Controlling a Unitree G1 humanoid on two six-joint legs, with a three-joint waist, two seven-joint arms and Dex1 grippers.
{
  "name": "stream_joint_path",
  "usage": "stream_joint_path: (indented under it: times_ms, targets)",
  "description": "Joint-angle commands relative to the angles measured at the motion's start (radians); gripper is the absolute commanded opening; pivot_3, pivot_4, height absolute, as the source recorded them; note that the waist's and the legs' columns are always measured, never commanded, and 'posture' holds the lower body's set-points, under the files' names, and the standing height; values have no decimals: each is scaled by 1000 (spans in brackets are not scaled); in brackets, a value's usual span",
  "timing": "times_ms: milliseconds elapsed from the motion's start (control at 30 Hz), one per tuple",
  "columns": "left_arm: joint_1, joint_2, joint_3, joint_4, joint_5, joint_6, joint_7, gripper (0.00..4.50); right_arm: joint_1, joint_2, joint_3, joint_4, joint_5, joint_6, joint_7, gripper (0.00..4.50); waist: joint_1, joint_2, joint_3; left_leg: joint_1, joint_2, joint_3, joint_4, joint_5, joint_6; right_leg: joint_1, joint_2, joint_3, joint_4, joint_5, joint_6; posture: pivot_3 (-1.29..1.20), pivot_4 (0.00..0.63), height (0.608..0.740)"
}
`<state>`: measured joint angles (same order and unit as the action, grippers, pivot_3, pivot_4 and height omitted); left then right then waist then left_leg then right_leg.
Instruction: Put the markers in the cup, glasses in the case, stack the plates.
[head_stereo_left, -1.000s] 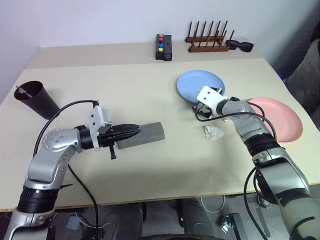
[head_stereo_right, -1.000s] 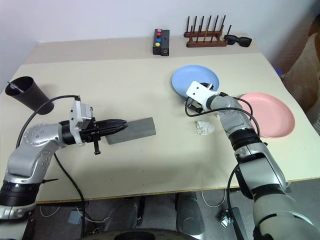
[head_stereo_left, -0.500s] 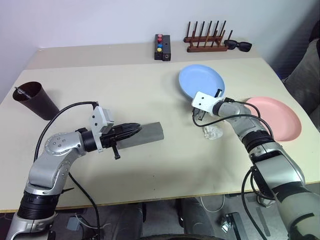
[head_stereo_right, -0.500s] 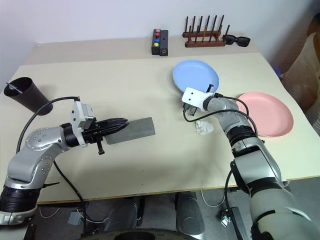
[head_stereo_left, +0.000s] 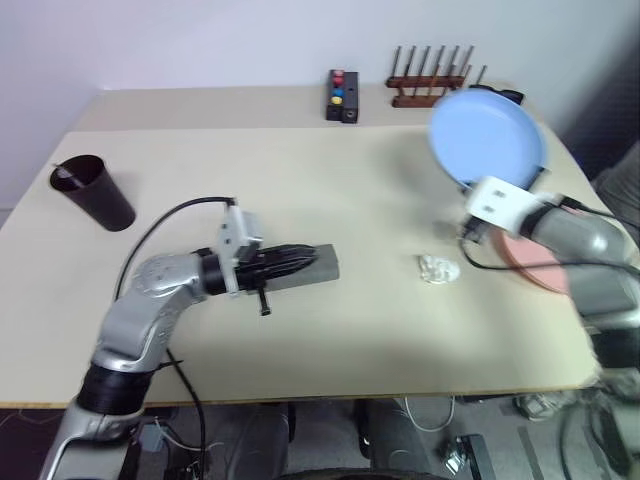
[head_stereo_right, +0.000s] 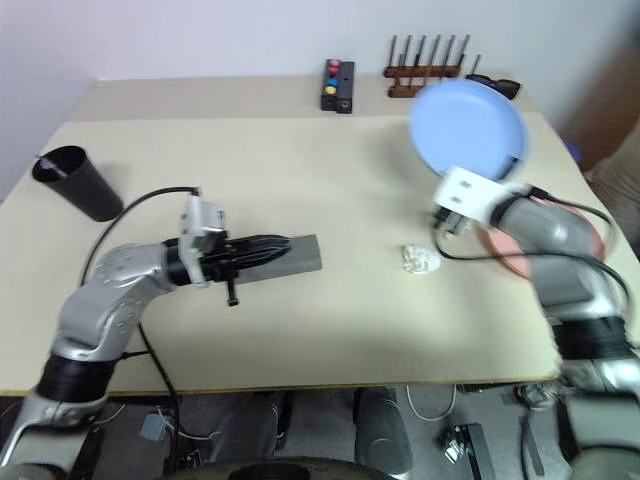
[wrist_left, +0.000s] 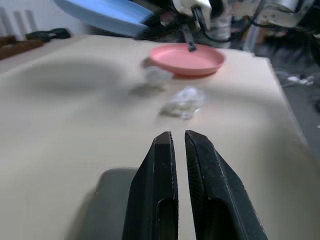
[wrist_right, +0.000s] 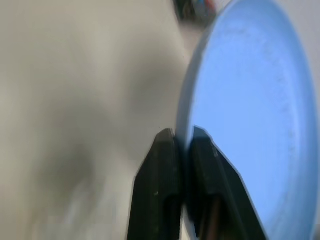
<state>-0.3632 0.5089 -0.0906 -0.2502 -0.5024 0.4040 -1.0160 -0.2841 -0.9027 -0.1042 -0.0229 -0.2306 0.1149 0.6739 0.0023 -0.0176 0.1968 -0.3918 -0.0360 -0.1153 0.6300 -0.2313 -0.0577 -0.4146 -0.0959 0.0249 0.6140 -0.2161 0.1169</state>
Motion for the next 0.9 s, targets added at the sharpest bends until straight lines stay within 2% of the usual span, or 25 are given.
stream_joint_path:
  times_ms: [33, 233, 400, 500, 667, 767, 900]
  targets:
    - [-55, -32, -41, 39, 3, -34, -43, 347, 154, -59, -169, -155, 37, 62, 47, 56, -8, 1, 0, 0, 0, 1, 0, 0, 0, 0, -1, 0, 0, 0, 0, 0, 150, 739]
    - [-89, -65, -69, 94, 15, -63, -81, 347, 368, -81, -282, -254, 62, 125, 114, 56, -28, 2, -1, 3, 1, 2, 0, -1, 2, 1, 0, 1, 1, -1, 1, 0, 150, 739]
    - [-80, -68, -68, 90, 14, -68, -77, 347, 381, -64, -279, -211, 59, 128, 79, 56, -16, 2, -1, 2, 0, 2, 2, -1, 2, 2, -1, 0, 0, -2, 3, 0, 150, 739]
    - [-68, -62, -52, 82, 4, -62, -69, 347, 378, -72, -270, -178, 51, 118, 66, 1076, -14, 2, -1, 2, 0, 2, 2, -1, 2, 2, -1, 0, 0, -2, 3, 0, 150, 739]
    - [-57, -54, -45, 75, 0, -55, -61, 347, 344, -81, -272, -192, 80, 96, 75, 3482, -15, 2, -1, 2, 0, 2, 1, -1, 2, 2, -1, 0, -1, -2, 2, 0, 150, 739]
    - [-58, -57, -45, 79, 3, -57, -54, 347, 296, -47, -279, -248, 181, 138, 110, 3482, -17, 2, -1, 2, 0, 2, 1, -1, 2, 2, -1, 0, 0, -2, 3, 0, 150, 739]
    - [-65, -63, -45, 88, 9, -66, -45, 347, 193, 32, -238, -280, 287, 229, 89, 3482, -16, 2, 0, 2, 0, 1, 1, -1, 2, 2, -1, 0, 0, -2, 3, 0, 150, 739]
